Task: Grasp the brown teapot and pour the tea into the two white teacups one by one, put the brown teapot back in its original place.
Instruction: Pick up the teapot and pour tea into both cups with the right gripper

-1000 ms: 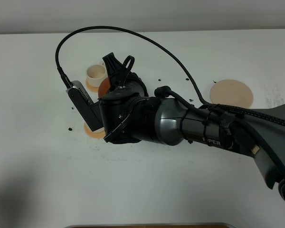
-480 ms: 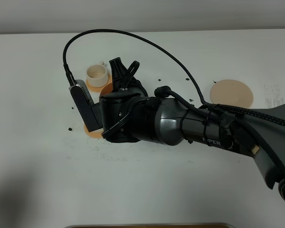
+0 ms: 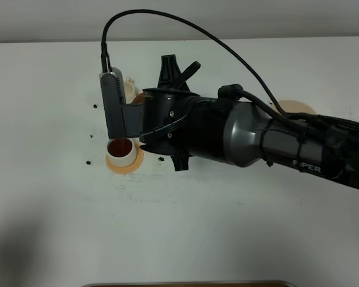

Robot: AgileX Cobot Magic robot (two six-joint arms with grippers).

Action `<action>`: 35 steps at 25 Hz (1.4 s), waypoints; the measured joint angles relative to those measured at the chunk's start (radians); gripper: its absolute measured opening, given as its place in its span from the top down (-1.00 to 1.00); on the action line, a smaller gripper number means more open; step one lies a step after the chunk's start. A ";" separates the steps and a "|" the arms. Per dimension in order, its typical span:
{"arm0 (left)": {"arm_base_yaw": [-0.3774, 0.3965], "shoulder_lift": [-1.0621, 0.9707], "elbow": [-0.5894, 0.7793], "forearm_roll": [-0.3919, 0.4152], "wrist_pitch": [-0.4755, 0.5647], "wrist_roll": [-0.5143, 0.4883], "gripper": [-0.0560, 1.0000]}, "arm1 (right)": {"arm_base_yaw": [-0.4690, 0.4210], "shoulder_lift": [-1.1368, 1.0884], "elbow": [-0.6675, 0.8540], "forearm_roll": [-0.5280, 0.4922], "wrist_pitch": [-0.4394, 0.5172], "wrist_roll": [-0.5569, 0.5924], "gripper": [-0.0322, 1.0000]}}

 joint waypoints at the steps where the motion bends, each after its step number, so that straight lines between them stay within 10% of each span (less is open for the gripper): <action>1: 0.000 0.000 0.000 0.000 0.000 0.000 0.02 | -0.002 -0.017 0.000 0.037 0.005 0.027 0.71; 17: 0.000 0.000 0.000 0.000 0.000 -0.001 0.02 | 0.065 -0.126 0.000 0.582 -0.070 0.199 0.71; 35: 0.000 0.000 0.000 0.000 0.000 -0.001 0.02 | 0.056 0.083 0.000 0.748 -0.233 0.134 0.71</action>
